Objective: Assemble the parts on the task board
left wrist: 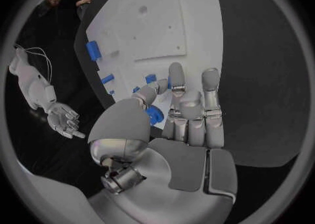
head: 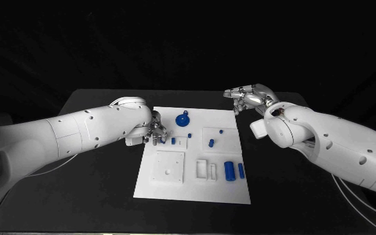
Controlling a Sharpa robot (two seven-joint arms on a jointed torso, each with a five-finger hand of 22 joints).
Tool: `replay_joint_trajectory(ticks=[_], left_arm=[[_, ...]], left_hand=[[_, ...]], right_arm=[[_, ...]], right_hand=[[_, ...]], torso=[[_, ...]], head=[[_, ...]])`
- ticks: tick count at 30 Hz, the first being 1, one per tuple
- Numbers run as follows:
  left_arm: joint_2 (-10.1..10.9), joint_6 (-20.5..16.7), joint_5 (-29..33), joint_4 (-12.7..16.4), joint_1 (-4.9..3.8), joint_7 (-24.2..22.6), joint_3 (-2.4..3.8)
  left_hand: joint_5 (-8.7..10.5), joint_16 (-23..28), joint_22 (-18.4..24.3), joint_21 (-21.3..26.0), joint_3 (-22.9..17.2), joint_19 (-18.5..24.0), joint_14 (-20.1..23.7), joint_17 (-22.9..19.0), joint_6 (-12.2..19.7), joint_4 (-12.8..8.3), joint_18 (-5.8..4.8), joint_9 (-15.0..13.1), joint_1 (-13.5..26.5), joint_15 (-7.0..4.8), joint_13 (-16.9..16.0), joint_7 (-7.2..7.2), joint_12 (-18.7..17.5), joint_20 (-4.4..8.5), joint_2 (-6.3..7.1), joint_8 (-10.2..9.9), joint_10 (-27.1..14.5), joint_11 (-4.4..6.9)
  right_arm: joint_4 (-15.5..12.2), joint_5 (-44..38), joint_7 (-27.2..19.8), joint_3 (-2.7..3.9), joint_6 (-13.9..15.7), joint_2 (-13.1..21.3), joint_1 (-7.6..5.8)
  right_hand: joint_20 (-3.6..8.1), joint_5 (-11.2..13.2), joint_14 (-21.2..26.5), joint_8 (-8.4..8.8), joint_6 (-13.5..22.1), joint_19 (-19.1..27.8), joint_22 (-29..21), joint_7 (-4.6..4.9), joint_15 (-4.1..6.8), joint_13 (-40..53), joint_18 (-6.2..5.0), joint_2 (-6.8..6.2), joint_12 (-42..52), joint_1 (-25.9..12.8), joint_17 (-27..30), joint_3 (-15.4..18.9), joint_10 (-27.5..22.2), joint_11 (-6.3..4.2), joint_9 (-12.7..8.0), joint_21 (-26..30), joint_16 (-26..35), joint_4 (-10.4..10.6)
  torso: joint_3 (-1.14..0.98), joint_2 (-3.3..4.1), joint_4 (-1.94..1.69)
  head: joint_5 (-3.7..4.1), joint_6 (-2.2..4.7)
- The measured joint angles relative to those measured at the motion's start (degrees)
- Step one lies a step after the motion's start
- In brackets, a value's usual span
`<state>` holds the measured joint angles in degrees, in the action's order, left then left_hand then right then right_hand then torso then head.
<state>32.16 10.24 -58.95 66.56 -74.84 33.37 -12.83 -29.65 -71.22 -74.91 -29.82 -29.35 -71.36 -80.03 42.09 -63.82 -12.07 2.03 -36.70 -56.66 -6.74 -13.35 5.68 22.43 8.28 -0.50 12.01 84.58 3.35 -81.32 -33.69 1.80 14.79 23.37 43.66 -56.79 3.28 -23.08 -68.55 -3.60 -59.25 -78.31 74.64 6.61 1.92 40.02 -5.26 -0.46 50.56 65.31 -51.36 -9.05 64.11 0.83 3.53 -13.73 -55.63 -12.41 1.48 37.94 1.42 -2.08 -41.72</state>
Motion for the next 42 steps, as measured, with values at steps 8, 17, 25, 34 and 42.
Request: replay_joint_trajectory(ticks=[8, 17, 25, 34, 42], left_arm=[[-0.1, -0.01, 0.22, -0.24, 0.03, 0.03, -0.02], [-0.11, 0.05, 0.32, -0.28, 0.04, 0.04, -0.03], [-0.06, 0.09, 0.34, -0.13, 0.03, 0.04, -0.03], [-0.01, 0.11, 0.35, -0.02, 0.02, 0.04, -0.03], [0.03, 0.17, 0.42, 0.0, 0.01, 0.09, -0.03]], left_hand=[[1.11, 0.0, 0.0, 0.0, -0.37, 0.0, -0.01, 0.24, -0.1, -0.37, -0.02, 0.09, 0.27, 0.01, -0.03, -0.1, 0.57, 0.0, -0.27, -0.08, 0.01, -0.01], [1.55, 0.0, 0.0, 0.48, -0.42, 0.0, -0.09, 0.77, -0.32, -0.43, -0.28, 0.06, 0.51, 0.03, -0.13, 0.08, 1.21, 0.0, -0.48, 0.17, 0.12, -0.12], [3.31, -0.4, 0.0, 1.11, -0.68, -0.34, -0.62, 2.4, -0.7, -1.0, -0.31, 0.5, 0.82, -0.19, -0.11, 0.38, 2.15, -0.07, -0.78, -0.1, 0.39, -0.39], [5.89, -0.63, 0.0, 2.05, -1.88, -1.14, -1.42, 5.52, -1.6, -2.2, -0.33, -1.27, 1.57, -0.27, -0.75, 0.47, 4.04, -0.09, -1.07, -3.21, 0.69, -0.69], [7.72, -0.67, 0.0, 2.33, -1.73, -1.47, -1.78, 7.26, -1.79, -2.36, -0.33, -2.04, 2.39, -0.13, -1.54, 0.43, 4.73, -0.16, -1.92, -4.31, 0.7, -0.7]], right_arm=[[-0.02, 0.0, 0.01, 0.0, 0.01, 0.04, 0.0], [-0.03, 0.01, 0.02, 0.0, 0.01, 0.06, 0.0], [0.0, 0.01, 0.02, 0.0, 0.02, 0.03, 0.0], [0.06, 0.02, 0.02, 0.0, 0.03, -0.01, 0.0], [0.11, 0.02, 0.02, 0.0, 0.04, -0.1, 0.0]], right_hand=[[0.0, 0.0, 0.0, 0.0, 0.0, 0.0, 0.14, 0.0, 0.0, 0.0, 0.01, 0.0, 0.0, 0.0, 0.0, -0.86, 0.0, 0.0, 0.0, 0.23, 0.0, -0.07], [0.0, 0.0, 0.0, 0.0, 0.0, 0.0, 0.27, -0.01, 0.0, 0.01, 0.0, -0.25, 0.0, -0.25, 0.0, -1.89, 0.0, 0.0, 0.0, 0.23, 0.0, -0.31], [0.0, 0.0, -0.16, 0.0, -0.17, 0.0, 0.27, -0.19, 0.16, 0.01, 0.0, -0.24, 0.0, -0.24, 0.0, -2.76, 0.0, 0.0, 0.0, 0.23, 0.0, -0.4], [0.0, 0.0, -0.15, 0.0, -0.16, 0.0, 0.27, -0.2, 0.15, 0.01, 0.0, -0.23, 0.0, -0.23, 0.0, -3.33, 0.0, 0.01, 0.0, 0.23, 0.0, -0.65], [0.0, 0.0, -0.15, 0.0, -0.14, 0.0, 0.26, -0.22, 0.15, 0.01, 0.01, -0.45, 0.0, -0.45, 0.0, -4.08, 0.0, 0.01, 0.0, 0.45, 0.0, -0.72]], torso=[[-0.02, 0.01, 0.01], [-0.01, 0.01, 0.0], [0.0, 0.01, -0.01], [0.0, 0.0, -0.01], [-0.01, -0.01, -0.01]], head=[[0.07, -0.09], [0.12, -0.21], [0.12, -0.26], [0.19, -0.32], [0.21, -0.38]])
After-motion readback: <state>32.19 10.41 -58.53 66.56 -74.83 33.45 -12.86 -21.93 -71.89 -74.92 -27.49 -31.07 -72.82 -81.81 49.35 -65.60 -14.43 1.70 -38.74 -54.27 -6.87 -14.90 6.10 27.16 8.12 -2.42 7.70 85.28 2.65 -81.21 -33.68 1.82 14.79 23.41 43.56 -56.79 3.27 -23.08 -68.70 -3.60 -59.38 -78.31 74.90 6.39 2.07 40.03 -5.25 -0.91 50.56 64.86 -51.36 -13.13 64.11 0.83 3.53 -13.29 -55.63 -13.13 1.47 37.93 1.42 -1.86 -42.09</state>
